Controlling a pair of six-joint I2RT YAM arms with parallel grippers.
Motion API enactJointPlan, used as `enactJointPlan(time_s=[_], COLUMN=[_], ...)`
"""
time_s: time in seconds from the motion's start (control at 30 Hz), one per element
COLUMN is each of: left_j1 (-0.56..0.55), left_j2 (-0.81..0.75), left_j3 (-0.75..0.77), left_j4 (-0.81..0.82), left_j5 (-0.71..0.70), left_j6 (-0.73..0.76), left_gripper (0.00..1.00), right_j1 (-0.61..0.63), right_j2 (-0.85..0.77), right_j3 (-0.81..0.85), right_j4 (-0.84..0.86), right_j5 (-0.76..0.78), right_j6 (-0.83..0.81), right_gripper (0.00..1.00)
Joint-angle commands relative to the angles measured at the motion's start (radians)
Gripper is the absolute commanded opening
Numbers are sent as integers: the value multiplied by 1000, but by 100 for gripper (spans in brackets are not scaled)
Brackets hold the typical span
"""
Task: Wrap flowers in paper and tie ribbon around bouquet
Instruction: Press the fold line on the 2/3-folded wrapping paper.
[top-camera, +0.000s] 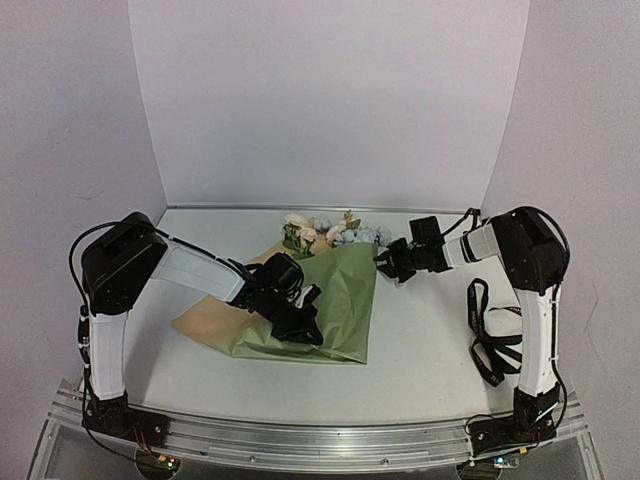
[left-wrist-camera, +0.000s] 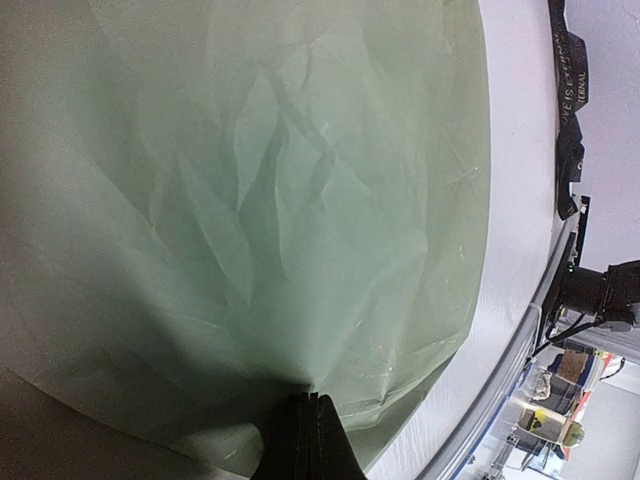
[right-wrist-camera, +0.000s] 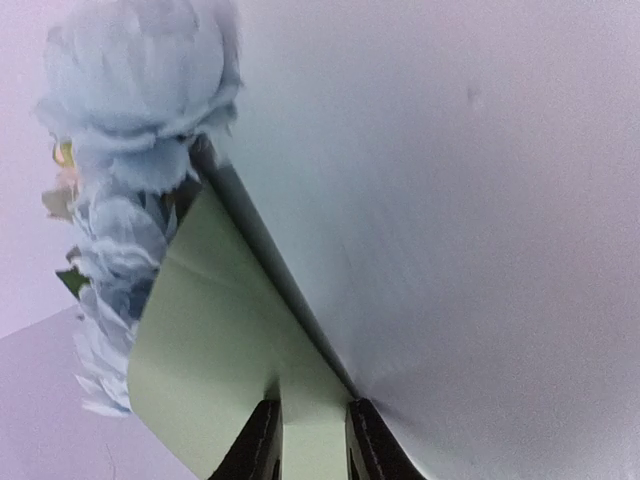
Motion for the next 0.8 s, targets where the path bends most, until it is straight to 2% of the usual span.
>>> enactJointPlan(time_s=[0.0,0.17,0.27,0.4,0.57,0.67,0.77], left_j1=[21,21,22,22,30,35,35], left_j2=[49,35,21,-18,-90,-111,-121], left_j3=[-31,-27,-17,19,54,60,57], left_j4=[-169,-166,-158,-143,-128,-121,-114], left_j5=[-130,-129,-131,-133,-139,-122,-100], left_j6=[32,27,21,10,-9,-18,-26], left_gripper=[0,0,0,1,6,6,5], right_j1=[-47,-74,-74,-41,88,188,291], right_j2=[81,132,62,-118,-362,-450,-477], right_j3=[188,363,348,206,-46,-179,-230], right_j4=[-195,-322,-367,-393,-397,-334,-319], right_j5=[38,-1,-13,-57,-82,-84,-65], right_j6=[-47,-98,-148,-234,-324,-348,-394], right_gripper=[25,26,27,27,28,27,26])
